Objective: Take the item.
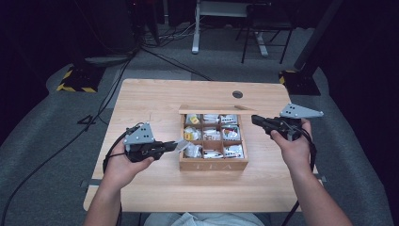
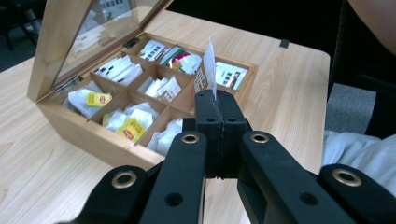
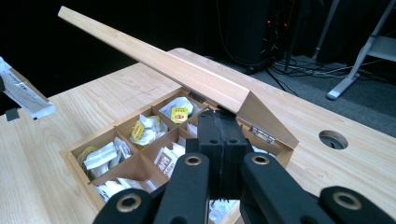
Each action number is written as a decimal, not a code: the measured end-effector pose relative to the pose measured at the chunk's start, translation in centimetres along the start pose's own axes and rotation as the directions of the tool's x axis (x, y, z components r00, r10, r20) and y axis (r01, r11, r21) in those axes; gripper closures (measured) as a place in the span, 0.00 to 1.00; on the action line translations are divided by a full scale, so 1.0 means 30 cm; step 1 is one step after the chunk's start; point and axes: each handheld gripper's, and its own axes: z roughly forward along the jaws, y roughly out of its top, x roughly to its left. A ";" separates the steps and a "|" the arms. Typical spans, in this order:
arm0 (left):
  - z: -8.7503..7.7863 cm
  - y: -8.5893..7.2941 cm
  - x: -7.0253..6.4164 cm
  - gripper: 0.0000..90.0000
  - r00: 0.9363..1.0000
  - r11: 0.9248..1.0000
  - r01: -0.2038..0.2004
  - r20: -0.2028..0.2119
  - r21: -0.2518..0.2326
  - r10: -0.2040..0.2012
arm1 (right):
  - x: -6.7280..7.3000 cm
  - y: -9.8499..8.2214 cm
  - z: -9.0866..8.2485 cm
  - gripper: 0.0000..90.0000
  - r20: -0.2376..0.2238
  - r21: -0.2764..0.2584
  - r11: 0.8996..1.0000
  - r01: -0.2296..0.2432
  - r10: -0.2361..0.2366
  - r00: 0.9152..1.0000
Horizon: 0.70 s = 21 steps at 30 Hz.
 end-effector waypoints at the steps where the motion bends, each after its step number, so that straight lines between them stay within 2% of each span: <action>1: -0.007 -0.005 0.002 1.00 1.000 1.000 -0.002 -0.005 0.007 0.002 | 0.000 0.000 0.000 1.00 -0.001 -0.001 1.000 -0.001 0.001 1.000; 6: -0.033 -0.024 0.014 1.00 1.000 1.000 0.005 -0.027 0.011 -0.005 | -0.001 -0.001 0.000 1.00 -0.005 -0.001 1.000 -0.001 0.001 1.000; 14: -0.065 -0.055 0.038 1.00 0.997 0.999 0.010 -0.072 0.049 -0.006 | -0.001 -0.002 -0.001 1.00 -0.006 0.002 1.000 -0.001 0.001 1.000; 21: -0.093 -0.082 0.074 1.00 0.995 0.997 0.043 -0.091 0.065 -0.037 | 0.000 -0.001 -0.001 1.00 -0.006 0.008 1.000 -0.003 0.003 1.000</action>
